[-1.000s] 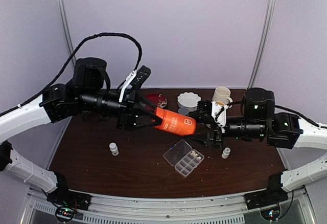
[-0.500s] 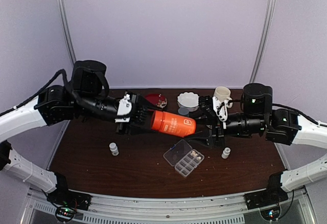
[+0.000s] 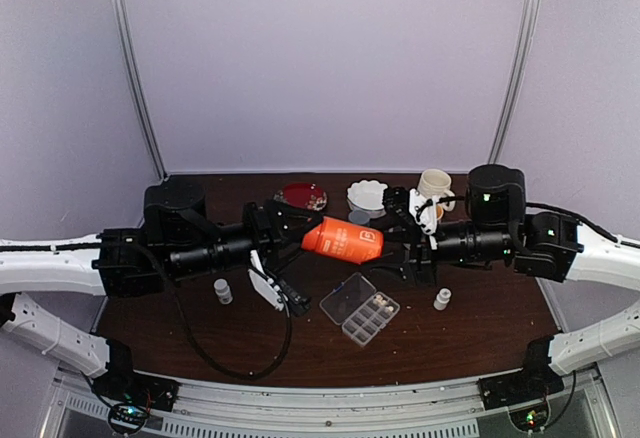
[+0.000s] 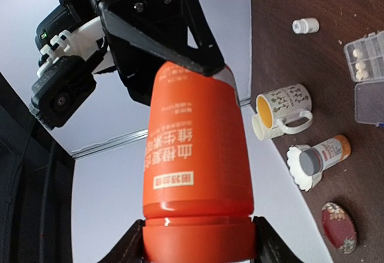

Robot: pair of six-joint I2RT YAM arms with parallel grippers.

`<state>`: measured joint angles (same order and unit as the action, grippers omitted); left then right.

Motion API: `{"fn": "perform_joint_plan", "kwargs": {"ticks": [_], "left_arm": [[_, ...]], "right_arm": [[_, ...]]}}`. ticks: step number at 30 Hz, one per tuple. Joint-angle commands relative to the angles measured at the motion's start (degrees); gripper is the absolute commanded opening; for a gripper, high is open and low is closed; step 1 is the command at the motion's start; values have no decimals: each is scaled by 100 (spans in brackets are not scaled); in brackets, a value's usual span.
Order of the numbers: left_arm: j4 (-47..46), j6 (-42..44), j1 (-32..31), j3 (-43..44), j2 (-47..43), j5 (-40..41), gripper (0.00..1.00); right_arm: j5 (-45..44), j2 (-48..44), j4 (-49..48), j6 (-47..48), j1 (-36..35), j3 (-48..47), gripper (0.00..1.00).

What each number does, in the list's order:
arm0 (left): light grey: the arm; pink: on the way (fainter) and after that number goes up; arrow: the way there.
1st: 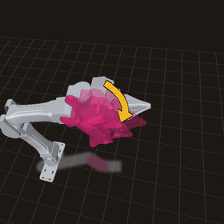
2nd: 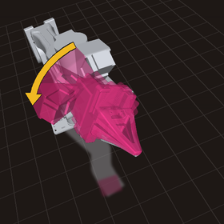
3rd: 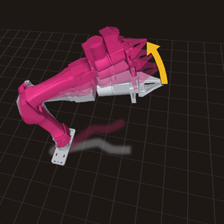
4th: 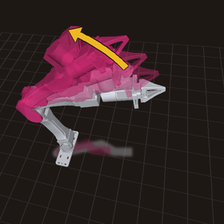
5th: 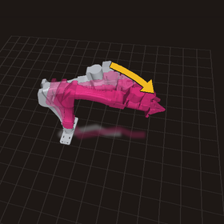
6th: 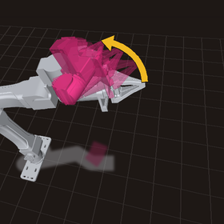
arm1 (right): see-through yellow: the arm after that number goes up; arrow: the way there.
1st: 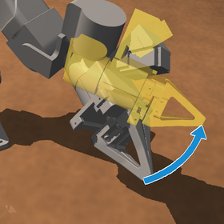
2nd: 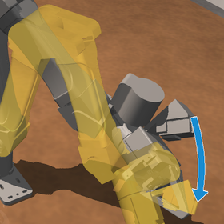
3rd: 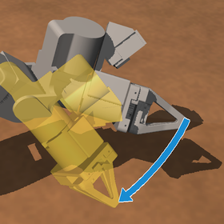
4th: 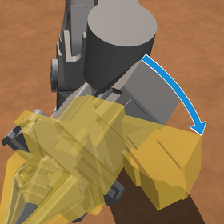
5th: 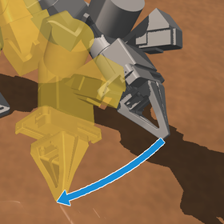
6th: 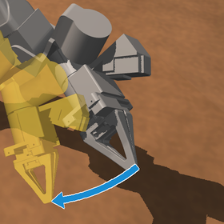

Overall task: Sort the pills into containers
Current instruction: Screw the lid of the pill bottle onto the pill bottle.

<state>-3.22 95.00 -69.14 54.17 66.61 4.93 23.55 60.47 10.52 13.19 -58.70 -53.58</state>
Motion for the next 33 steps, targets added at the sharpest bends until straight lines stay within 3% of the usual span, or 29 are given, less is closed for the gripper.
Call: {"fn": "perform_joint_plan", "kwargs": {"ticks": [1, 3, 4, 6, 7, 17, 24, 29, 33], "left_arm": [[-1139, 1829, -101, -476, 79, 626, 5], [-1166, 1406, -105, -474, 62, 621, 29], [-1191, 1191, -103, -476, 55, 694, 47], [-1373, 603, -107, -494, 57, 840, 93], [-1405, 271, -102, -489, 43, 898, 97], [-596, -5097, -100, -169, -808, 743, 97], [982, -8932, -67, 802, -766, 406, 98], [1440, -10968, 421, 1300, -610, -1138, 97], [1474, -12457, 1393, 1320, -433, -2708, 98]], "right_arm": [[708, -136, -770, -804, -47, -118, 0], [609, -162, -761, -801, -32, -104, 0], [555, -175, -755, -809, -22, -94, 0], [453, -213, -746, -809, -11, -55, 0], [411, -243, -745, -798, -6, -25, 0], [76, -697, -767, -496, -1, 334, 1], [98, -692, -1030, -402, -1, 422, 0], [-48, -698, -1217, -300, -10, 463, 0], [-33, -671, -1227, -149, -19, 495, 0]]}}
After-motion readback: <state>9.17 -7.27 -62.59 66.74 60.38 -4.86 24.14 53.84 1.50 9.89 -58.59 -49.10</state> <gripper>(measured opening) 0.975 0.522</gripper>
